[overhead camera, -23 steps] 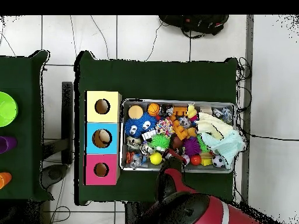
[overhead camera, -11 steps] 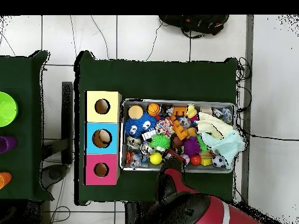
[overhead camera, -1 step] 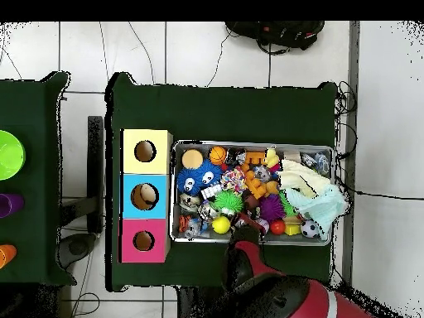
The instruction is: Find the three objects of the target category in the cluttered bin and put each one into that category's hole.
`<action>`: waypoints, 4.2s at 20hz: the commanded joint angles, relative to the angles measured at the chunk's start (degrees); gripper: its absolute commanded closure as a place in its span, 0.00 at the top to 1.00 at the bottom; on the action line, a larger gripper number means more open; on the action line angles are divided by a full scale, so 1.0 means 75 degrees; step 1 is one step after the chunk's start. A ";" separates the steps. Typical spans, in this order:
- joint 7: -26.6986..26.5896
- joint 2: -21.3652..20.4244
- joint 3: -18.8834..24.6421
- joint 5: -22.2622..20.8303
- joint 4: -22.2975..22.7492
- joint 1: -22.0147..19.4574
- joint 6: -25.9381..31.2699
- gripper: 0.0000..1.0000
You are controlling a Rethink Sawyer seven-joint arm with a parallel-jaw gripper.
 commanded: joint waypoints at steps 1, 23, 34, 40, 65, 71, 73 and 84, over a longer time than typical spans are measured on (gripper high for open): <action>0.1136 0.0621 0.0847 0.0150 -0.0376 -0.0287 0.2286 0.00; 0.1521 -0.2731 0.1950 0.2692 -0.0754 -0.0175 0.6731 0.00; 0.0816 -0.2939 0.2726 0.1929 -0.0306 -0.1791 0.6156 0.00; 0.0379 -0.3596 0.3129 0.1553 -0.0336 -0.2915 0.6543 0.00; 0.1133 -0.2920 0.2618 0.1876 -0.0913 -0.2250 0.5887 1.00; 0.1337 -0.1841 0.2413 0.1950 -0.1327 -0.1854 0.5135 1.00; 0.1348 -0.1448 0.2382 0.1899 -0.1468 -0.1831 0.4902 1.00; 0.1373 -0.1070 0.2196 0.1506 -0.1075 -0.1601 0.4061 1.00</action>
